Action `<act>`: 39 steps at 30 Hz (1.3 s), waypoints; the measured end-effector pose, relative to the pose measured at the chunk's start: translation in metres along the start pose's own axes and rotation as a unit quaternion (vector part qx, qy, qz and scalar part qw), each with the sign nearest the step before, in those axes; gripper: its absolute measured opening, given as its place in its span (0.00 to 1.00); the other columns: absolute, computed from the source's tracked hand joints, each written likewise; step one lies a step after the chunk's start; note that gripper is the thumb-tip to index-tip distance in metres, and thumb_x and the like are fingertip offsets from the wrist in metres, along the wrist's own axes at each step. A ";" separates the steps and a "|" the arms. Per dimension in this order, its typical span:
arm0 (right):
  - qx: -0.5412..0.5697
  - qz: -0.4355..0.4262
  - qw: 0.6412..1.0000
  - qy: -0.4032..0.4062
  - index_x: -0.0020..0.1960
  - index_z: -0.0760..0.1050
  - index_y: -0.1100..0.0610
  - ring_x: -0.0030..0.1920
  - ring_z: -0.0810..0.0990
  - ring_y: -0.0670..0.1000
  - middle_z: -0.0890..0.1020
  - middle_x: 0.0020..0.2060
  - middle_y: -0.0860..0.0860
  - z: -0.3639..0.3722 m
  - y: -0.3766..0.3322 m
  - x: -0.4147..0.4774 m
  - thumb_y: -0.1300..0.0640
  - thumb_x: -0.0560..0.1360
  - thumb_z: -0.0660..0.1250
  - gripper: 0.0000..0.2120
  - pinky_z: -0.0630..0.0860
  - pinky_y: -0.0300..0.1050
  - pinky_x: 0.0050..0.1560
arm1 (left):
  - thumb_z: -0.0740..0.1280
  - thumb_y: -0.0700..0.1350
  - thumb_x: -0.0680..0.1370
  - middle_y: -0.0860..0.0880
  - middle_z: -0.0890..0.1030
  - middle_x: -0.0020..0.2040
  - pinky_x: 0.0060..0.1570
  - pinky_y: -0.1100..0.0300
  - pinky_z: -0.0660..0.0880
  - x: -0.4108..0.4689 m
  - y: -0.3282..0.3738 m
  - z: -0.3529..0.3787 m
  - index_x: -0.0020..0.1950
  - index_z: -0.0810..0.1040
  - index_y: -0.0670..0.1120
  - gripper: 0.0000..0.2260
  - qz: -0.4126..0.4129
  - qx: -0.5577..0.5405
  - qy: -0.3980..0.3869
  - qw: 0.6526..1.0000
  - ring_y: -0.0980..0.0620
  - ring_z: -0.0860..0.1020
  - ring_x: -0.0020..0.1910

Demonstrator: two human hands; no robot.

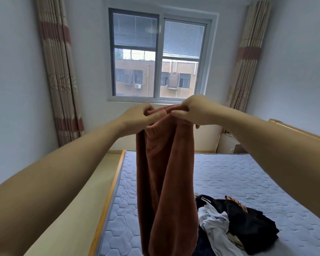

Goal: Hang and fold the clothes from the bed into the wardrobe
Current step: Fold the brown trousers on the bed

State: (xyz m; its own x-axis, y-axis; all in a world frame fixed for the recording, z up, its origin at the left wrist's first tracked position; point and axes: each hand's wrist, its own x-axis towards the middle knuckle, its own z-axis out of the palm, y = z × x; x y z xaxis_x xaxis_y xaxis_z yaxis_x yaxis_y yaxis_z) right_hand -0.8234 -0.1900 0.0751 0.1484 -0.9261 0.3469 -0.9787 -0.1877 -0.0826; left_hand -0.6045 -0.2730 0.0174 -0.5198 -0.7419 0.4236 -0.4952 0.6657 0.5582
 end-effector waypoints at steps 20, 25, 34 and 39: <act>0.111 0.009 0.949 -0.294 0.51 0.80 0.48 0.40 0.85 0.52 0.86 0.40 0.48 0.017 0.021 -0.017 0.54 0.77 0.74 0.04 0.83 0.43 0.43 | 0.68 0.27 0.74 0.48 0.82 0.46 0.46 0.64 0.79 0.016 -0.008 -0.027 0.59 0.80 0.45 0.19 -0.019 -0.070 -0.194 0.978 0.55 0.80 0.43; 0.128 0.010 0.977 -0.169 0.53 0.80 0.50 0.42 0.87 0.50 0.87 0.41 0.47 0.012 0.020 -0.003 0.55 0.79 0.70 0.03 0.82 0.47 0.46 | 0.71 0.35 0.78 0.49 0.79 0.42 0.42 0.65 0.77 0.017 -0.025 -0.033 0.59 0.79 0.47 0.12 -0.040 -0.093 -0.139 0.985 0.55 0.78 0.41; 0.113 0.012 0.990 -0.083 0.45 0.78 0.48 0.37 0.83 0.49 0.83 0.37 0.48 0.023 0.001 0.018 0.54 0.73 0.71 0.03 0.81 0.43 0.39 | 0.72 0.43 0.78 0.50 0.83 0.49 0.46 0.62 0.75 0.008 -0.042 -0.040 0.59 0.78 0.54 0.11 -0.052 -0.073 -0.072 0.993 0.53 0.81 0.49; 0.147 0.030 0.985 -0.080 0.49 0.77 0.51 0.39 0.81 0.51 0.82 0.41 0.51 0.038 -0.002 0.025 0.59 0.74 0.68 0.05 0.83 0.46 0.37 | 0.69 0.38 0.79 0.44 0.81 0.54 0.46 0.63 0.80 -0.001 -0.046 -0.042 0.63 0.76 0.47 0.14 -0.095 -0.170 -0.106 0.975 0.50 0.83 0.52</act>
State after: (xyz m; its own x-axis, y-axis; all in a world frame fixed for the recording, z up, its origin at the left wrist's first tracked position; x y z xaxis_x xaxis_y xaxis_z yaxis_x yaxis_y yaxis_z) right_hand -0.8124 -0.2254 0.0482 0.1357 -0.9737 0.1829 -0.9068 -0.1964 -0.3730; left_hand -0.5521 -0.3059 0.0212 -0.5904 -0.7926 0.1525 -0.3560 0.4253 0.8321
